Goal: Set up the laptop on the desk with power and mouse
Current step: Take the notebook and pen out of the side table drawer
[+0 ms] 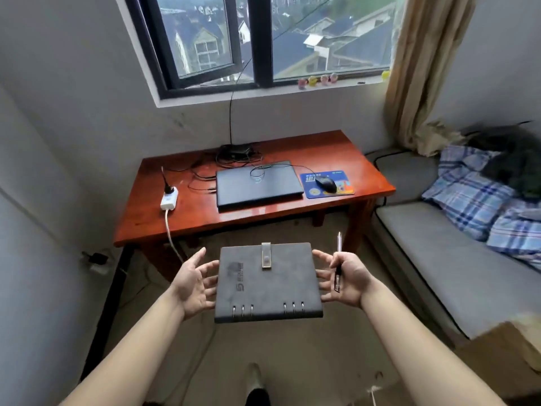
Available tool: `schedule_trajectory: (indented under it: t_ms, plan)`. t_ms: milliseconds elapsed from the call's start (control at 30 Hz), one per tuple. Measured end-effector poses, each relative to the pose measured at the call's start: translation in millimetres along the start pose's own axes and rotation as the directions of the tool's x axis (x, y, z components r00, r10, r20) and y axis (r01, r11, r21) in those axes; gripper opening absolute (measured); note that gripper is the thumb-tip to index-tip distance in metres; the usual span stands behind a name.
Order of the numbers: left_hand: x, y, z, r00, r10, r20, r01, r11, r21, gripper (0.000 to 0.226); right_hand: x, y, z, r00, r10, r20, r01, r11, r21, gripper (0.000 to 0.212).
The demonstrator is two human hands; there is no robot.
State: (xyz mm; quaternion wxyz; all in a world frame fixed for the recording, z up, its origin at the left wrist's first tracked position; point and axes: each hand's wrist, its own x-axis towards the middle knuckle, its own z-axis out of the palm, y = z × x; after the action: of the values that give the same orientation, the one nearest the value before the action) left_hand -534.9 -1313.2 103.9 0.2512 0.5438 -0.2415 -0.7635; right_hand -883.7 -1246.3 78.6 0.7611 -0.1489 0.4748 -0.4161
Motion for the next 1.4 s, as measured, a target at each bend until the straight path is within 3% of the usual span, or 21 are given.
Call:
schedule_trajectory:
  t_ms: [267,467,567,833,967,1167,1333,1400]
  plan:
    - [169.7,173.5,73.2,0.993,-0.020,0.117,0.011,0.997,0.073,0.062,103.9,-165.4,-15.5,0.993,-0.048,-0.109,0.054,0.997,0.053,0.065]
    - [274.3,279.3,160.2,0.982,-0.029,0.186,-0.005,0.984,0.177,0.060,163.5,-271.8,-66.1,0.978,-0.116,-0.172,0.139,0.982,0.127,0.070]
    - [328.6,306.5,196.7,0.983,-0.048,0.175,0.013,0.980,0.197,0.060,206.0,-311.8,-102.5,0.972,-0.110,-0.208,0.142,0.979,0.146,0.077]
    - [473.6,373.1,295.1,0.996,-0.083,0.033,0.076,0.980,0.186,0.060,324.0,-440.8,-189.2,0.969,-0.003,-0.247,0.026,0.995,0.093,0.049]
    - [522.9,406.9,328.5,0.998,-0.068,-0.003,0.068,0.985,0.156,0.055,365.4,-496.2,-208.3,0.943,0.021,-0.332,0.005,0.997,0.078,0.051]
    - [606.2,429.9,344.4,0.991,-0.128,-0.050,0.135,0.969,0.207,0.057,430.1,-531.3,-224.1,0.913,0.061,-0.403,-0.045,0.998,0.049,0.056]
    - [671.5,433.6,350.2,0.975,-0.216,-0.041,0.219,0.932,0.289,0.060,468.2,-537.4,-228.2,0.823,0.146,-0.550,-0.096,0.988,0.120,0.024]
    - [691.7,439.5,358.4,0.975,-0.219,-0.021,0.213,0.914,0.344,0.054,478.8,-535.3,-232.4,0.793,0.171,-0.585,-0.113,0.984,0.134,0.025]
